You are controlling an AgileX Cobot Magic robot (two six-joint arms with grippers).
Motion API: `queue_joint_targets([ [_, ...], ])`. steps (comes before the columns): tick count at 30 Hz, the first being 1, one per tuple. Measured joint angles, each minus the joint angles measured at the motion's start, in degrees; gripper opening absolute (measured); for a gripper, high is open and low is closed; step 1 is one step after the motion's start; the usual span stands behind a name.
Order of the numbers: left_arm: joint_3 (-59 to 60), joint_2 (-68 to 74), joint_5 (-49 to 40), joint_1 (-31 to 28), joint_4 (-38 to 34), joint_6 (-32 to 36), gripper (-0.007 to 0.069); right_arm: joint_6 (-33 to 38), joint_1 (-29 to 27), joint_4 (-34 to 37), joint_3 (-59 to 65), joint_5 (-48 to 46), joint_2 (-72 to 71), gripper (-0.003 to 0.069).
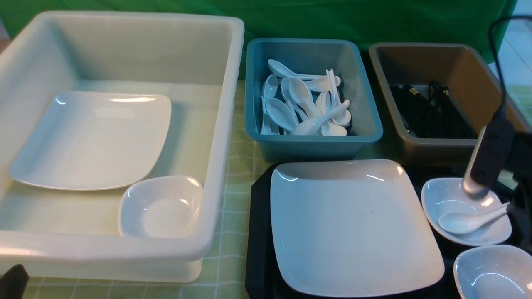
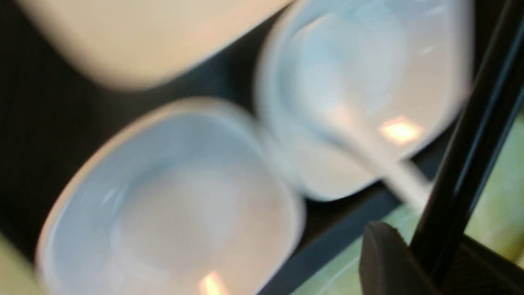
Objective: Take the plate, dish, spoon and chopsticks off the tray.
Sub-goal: Use the right arm to put the chopsticks into the small storage box on the right
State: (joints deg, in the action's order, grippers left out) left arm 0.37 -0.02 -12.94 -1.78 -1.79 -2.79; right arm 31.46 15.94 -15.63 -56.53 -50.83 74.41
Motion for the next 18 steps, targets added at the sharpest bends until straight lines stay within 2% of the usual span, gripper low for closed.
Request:
queue_joint_targets([
  [6,0.0,0.0,0.0,0.0,0.0,0.1,0.0223,-14.1,-1.1,0.1,-14.7,2.2,4.0,0.0089],
  [7,0.0,0.0,0.0,0.0,0.0,0.1,0.0223,-14.6,-1.2,0.1,-15.8,2.3,4.5,0.0089],
  [12,0.0,0.0,0.0,0.0,0.0,0.1,0.0223,-29.5,-4.9,0.3,-29.8,5.2,16.1,0.0089],
  [18,0.0,0.0,0.0,0.0,0.0,0.1,0.0223,-33.3,-8.3,5.7,-44.9,8.2,29.8,0.0089],
])
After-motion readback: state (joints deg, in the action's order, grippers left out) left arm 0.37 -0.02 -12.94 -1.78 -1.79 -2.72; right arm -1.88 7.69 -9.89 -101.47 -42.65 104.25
